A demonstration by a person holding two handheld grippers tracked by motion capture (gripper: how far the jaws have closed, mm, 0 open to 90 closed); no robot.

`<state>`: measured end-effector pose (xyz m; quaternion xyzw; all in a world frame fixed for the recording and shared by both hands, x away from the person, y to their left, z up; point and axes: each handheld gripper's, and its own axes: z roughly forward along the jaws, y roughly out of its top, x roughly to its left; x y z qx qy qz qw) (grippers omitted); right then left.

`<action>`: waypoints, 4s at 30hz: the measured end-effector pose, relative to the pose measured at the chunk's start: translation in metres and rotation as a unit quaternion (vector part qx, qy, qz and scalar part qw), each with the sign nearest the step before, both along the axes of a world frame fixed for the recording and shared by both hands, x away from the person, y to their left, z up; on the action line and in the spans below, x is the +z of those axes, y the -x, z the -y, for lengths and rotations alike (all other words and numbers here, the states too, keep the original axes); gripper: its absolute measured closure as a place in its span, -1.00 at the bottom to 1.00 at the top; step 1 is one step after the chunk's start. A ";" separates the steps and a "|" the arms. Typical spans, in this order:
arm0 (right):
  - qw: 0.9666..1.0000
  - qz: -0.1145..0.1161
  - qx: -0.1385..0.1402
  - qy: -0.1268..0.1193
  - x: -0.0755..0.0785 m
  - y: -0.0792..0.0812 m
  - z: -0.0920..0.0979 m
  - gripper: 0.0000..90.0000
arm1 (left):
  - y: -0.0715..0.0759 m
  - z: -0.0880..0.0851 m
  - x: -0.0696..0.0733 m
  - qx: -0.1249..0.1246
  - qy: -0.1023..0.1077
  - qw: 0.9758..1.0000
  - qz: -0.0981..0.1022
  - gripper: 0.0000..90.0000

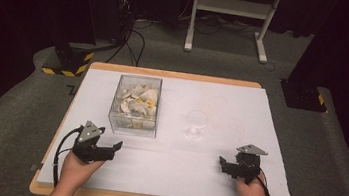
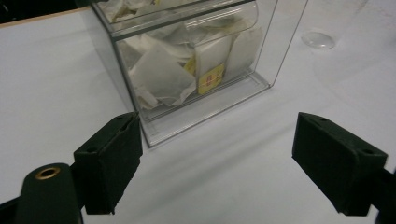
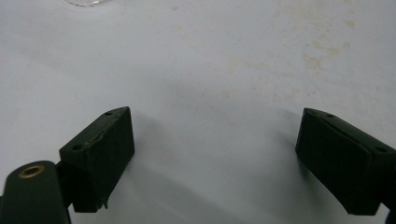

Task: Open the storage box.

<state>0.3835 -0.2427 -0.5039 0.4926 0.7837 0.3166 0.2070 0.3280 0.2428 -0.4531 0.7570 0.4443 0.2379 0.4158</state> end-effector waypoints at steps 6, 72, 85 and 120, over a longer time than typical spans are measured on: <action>1.000 -0.001 0.000 -0.001 0.000 0.000 0.000 -0.75 | -0.004 0.008 0.000 -0.010 0.007 1.000 0.002 -0.63; 1.000 0.009 -0.001 0.004 -0.001 0.002 -0.001 -0.74 | -0.052 0.038 -0.011 -0.018 0.041 0.998 0.032 -0.57; 1.000 0.008 -0.001 0.004 -0.001 0.002 -0.001 -0.73 | -0.050 0.039 -0.011 -0.016 0.049 0.998 0.039 -0.56; 1.000 0.009 0.000 0.003 -0.001 0.002 -0.001 -0.72 | -0.037 0.035 -0.012 -0.015 0.057 0.997 0.045 -0.45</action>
